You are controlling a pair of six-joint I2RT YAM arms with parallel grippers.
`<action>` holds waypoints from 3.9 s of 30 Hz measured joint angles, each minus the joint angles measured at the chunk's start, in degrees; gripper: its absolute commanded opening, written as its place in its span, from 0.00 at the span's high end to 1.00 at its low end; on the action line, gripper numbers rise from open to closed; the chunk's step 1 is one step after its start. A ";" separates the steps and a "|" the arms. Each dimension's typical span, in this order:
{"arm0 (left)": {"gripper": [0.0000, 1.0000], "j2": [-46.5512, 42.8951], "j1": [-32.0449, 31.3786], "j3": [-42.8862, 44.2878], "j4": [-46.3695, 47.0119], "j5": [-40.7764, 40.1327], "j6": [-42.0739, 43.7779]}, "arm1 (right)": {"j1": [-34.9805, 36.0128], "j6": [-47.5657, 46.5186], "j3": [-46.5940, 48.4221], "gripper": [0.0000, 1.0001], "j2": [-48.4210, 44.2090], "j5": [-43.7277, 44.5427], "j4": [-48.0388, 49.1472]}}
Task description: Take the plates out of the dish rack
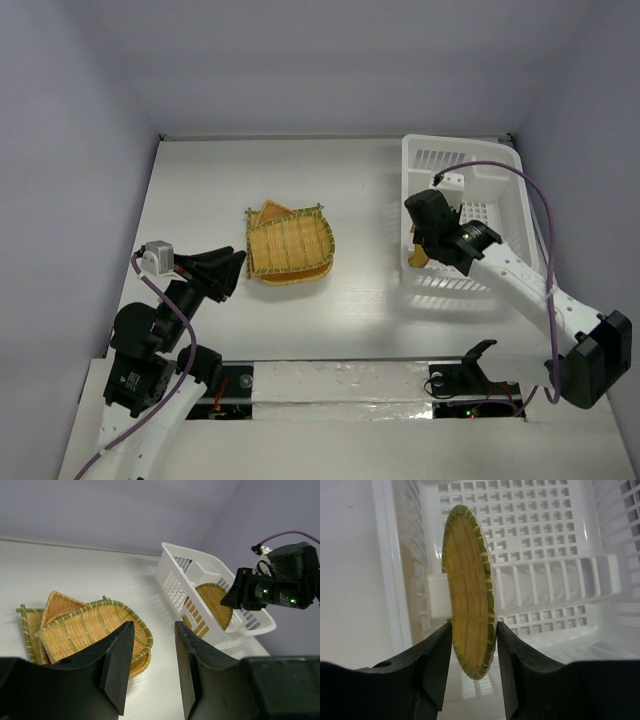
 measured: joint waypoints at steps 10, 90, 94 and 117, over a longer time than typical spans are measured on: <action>0.65 0.00 0.00 0.00 0.00 0.00 -0.02 | -1.99 -2.47 2.49 0.73 6.75 1.79 -1.03; 0.65 0.83 0.00 0.00 0.00 -0.04 -0.20 | 11.82 24.76 -2.08 0.00 26.08 -31.21 48.72; 0.64 0.83 0.00 0.00 0.00 -0.26 -0.20 | 13.14 21.68 1.53 0.00 25.97 -25.51 42.14; 0.03 0.81 0.02 0.00 -0.76 -2.21 -0.57 | 16.17 8.15 -7.17 0.79 -35.28 -3.34 20.61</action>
